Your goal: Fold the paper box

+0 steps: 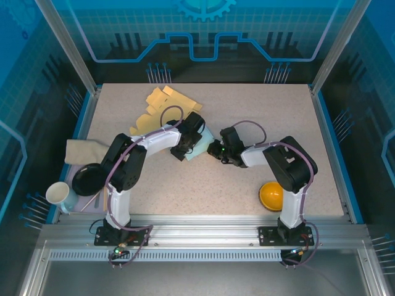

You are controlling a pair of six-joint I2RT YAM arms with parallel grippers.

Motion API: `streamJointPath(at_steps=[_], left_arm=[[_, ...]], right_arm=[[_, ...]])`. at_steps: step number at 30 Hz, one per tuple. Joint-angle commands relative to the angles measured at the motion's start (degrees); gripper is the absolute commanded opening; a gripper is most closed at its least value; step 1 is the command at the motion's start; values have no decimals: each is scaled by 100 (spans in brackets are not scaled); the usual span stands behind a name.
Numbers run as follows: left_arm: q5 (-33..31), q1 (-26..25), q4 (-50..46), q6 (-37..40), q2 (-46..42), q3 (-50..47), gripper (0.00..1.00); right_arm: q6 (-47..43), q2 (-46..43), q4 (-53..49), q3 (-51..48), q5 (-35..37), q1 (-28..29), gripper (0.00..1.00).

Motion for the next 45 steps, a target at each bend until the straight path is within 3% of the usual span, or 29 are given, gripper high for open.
streamJointPath(at_steps=[1, 15, 21, 27, 32, 37, 45], left_arm=[[2055, -544, -519, 376, 580, -107, 90], [1991, -593, -894, 574, -142, 230, 92], [1690, -544, -1198, 1148, -428, 424, 93], [1631, -244, -971, 2150, -1006, 417, 93], [1956, 101, -237, 3469, -1328, 184, 94], [2537, 507, 593, 4734, -995, 199, 91], [2555, 560, 959, 5796, -167, 670, 90]], right_arm=[[24, -15, 340, 313, -769, 217, 7], [-1061, -938, -1502, -57, -1042, -762, 9], [-1669, -1045, -2283, 3, -1140, -976, 12], [-2172, -1237, -2837, 63, -1098, -1025, 12], [-2457, -1415, -3140, 117, -1012, -1094, 12], [-2490, -1289, -3136, 231, -1081, -1297, 12], [-2459, -778, -2941, 639, -1338, -1425, 11]])
